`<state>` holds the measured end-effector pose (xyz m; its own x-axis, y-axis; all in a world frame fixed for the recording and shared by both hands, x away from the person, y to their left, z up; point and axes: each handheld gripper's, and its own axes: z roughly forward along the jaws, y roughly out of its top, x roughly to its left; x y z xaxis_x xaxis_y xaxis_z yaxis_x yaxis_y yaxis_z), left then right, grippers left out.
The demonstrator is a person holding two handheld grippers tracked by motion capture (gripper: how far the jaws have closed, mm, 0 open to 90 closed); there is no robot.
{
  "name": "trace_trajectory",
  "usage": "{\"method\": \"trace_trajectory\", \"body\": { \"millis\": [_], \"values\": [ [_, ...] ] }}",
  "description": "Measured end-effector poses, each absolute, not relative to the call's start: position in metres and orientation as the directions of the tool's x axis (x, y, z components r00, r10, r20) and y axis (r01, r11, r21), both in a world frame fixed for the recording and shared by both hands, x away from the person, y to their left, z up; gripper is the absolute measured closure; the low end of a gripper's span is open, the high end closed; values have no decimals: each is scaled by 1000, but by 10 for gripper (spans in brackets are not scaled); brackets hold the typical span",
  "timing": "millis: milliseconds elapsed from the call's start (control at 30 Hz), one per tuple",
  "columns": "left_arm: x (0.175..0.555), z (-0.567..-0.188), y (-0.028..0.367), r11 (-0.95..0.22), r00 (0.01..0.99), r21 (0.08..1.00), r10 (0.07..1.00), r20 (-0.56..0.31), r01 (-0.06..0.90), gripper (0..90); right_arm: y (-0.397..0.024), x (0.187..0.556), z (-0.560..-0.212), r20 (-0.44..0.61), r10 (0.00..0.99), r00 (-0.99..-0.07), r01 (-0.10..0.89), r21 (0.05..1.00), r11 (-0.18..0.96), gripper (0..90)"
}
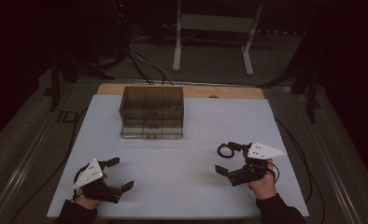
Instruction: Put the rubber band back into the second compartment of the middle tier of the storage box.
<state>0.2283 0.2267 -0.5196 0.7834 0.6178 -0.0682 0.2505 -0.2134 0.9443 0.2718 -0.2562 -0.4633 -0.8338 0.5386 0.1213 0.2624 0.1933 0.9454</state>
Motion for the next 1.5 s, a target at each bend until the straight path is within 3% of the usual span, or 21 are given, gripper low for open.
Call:
{"method": "trace_trajectory", "body": {
  "millis": [1233,1500],
  "values": [
    [229,-520,227,-211,786,944,613,-73,253,4,-284,319,-471,160,711,-685,358,923,138,0],
    [228,-520,227,-215,786,944,615,-69,251,4,-288,328,-477,128,742,-658,358,920,159,0]
  ]
}}
